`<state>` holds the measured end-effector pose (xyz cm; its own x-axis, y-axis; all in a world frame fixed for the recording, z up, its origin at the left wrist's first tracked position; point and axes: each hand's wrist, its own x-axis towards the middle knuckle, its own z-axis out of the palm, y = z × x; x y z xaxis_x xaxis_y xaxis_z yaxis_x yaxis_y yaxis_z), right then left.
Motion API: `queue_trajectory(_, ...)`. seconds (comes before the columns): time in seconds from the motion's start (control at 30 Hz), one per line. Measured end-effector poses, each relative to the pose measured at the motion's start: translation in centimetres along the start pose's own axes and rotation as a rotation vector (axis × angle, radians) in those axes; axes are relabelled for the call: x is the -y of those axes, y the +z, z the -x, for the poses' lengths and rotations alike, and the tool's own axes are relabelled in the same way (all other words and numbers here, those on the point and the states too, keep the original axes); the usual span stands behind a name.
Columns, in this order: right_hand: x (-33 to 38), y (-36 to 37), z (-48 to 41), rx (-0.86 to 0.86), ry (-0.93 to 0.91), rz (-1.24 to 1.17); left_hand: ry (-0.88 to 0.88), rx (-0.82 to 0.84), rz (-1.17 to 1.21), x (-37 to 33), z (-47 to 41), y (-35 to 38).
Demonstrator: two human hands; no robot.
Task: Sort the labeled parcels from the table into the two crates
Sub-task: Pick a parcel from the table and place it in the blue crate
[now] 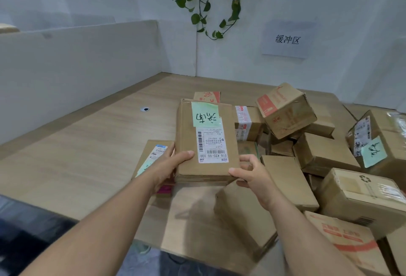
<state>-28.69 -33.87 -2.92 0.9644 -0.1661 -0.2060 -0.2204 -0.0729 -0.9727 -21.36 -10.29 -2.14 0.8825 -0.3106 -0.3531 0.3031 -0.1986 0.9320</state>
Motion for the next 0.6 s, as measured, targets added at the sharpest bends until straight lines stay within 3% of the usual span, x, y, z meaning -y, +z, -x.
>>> queue_trajectory(0.3,-1.5,1.5,-1.4,0.512,0.053,-0.14,0.134,-0.081,0.162,3.1,4.6,-2.4)
queue_trajectory(0.6,0.2,8.3,-0.8,0.582,-0.055,-0.139,0.155,-0.238,0.194,5.8,9.1,-6.7)
